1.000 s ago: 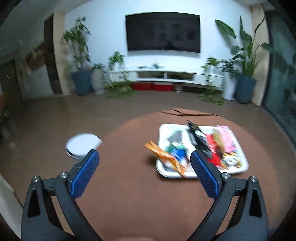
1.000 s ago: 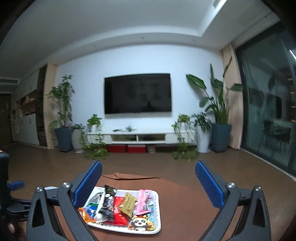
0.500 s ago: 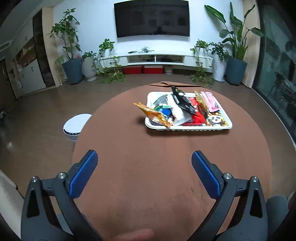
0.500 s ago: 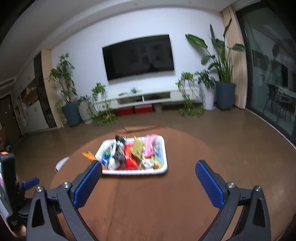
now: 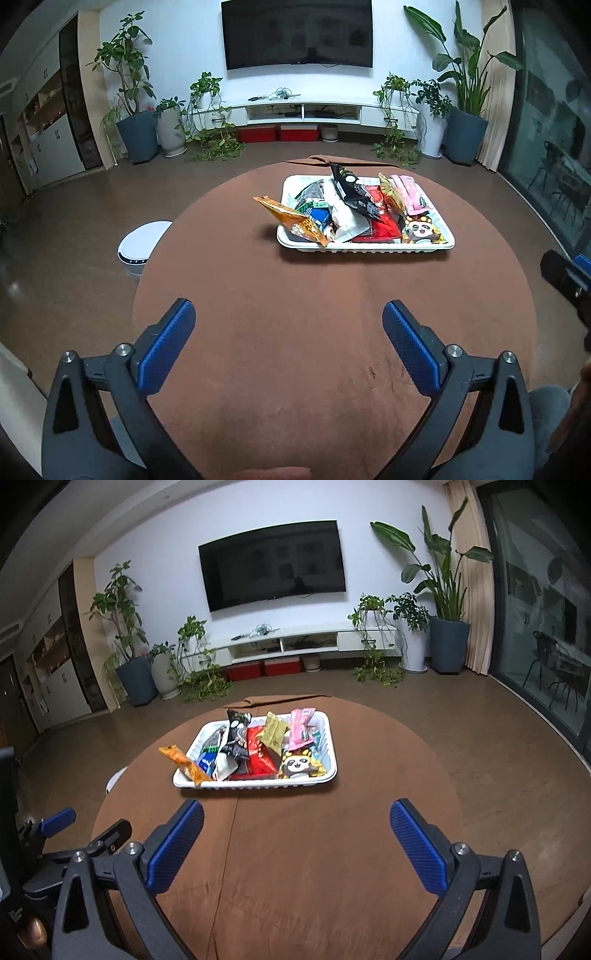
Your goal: Organize snacks
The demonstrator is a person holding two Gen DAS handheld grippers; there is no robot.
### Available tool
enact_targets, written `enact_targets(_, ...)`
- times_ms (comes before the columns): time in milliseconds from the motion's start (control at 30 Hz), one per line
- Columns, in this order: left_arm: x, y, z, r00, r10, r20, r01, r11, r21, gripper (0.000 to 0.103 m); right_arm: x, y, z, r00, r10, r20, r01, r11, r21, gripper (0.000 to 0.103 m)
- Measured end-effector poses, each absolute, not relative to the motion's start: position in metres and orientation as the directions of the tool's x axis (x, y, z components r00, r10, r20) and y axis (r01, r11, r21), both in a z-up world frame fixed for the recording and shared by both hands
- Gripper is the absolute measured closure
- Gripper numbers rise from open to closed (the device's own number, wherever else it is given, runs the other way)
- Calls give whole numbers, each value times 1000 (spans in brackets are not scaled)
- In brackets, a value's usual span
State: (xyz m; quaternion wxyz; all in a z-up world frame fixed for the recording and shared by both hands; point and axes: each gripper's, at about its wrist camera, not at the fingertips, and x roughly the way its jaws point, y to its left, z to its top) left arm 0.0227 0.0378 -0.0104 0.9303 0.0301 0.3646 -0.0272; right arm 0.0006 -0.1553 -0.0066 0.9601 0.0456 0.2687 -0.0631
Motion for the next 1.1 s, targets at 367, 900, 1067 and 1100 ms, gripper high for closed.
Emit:
enact_targets(367,31,42,-19,720,-29,-693,72,997,32,0,4,-145,-21,807,-103,-582,151,988,34,0)
enact_targets(900,34,42,-26,713,-26,-700,72,997,36,0,5,-140,-29,783,-95,-615,144,989,30,0)
enact_targets(1067,35,42,-28,710,-24,-703,70,997,37,0,3,-140,-32,776,-91,-624,142,989,32,0)
enact_targets(1100,36,42,-28,710,-25,-704,71,997,36,0,3,-140,-32,776,-91,-624,141,989,31,0)
